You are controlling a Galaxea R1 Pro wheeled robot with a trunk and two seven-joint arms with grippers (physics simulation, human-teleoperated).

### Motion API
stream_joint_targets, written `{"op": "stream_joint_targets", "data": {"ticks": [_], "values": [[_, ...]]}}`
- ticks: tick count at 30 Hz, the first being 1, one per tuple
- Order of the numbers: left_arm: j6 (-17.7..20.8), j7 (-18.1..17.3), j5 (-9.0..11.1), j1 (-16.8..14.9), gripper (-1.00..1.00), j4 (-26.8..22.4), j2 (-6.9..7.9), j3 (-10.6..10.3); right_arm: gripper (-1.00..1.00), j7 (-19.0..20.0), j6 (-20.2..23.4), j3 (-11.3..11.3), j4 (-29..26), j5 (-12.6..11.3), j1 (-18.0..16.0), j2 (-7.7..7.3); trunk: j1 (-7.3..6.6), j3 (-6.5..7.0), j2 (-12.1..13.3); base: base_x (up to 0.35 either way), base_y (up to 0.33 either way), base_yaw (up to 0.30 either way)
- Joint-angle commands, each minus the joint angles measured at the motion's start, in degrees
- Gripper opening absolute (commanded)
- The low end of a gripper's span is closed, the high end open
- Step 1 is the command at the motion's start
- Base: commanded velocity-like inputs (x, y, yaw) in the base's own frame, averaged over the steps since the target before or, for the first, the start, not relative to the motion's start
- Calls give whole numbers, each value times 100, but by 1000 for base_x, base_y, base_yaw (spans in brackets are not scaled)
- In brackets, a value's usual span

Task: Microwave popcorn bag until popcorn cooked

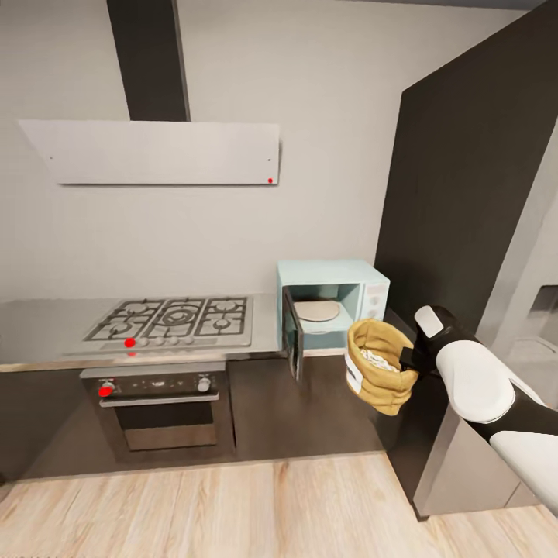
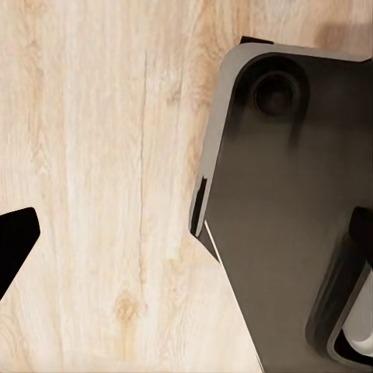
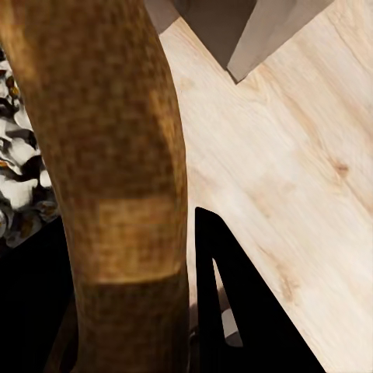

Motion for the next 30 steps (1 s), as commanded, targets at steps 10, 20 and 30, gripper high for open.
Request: {"op": "stream_joint_targets", "data": {"ticks": [10, 20, 30], "values": [[4, 4, 1, 5, 100, -11, -5, 18, -100, -22, 13, -28, 145, -3, -2, 2, 3, -1, -3, 149, -223, 37], [4, 4, 1, 5, 100, -11, -4, 18, -100, -24, 13, -28, 146, -3, -2, 2, 3, -1, -3, 166, -252, 274], [4, 4, 1, 5, 100, -12, -9, 18, -100, -31, 19, -28, 153, -3, -2, 2, 3, -1, -3, 159, -248, 278]]}}
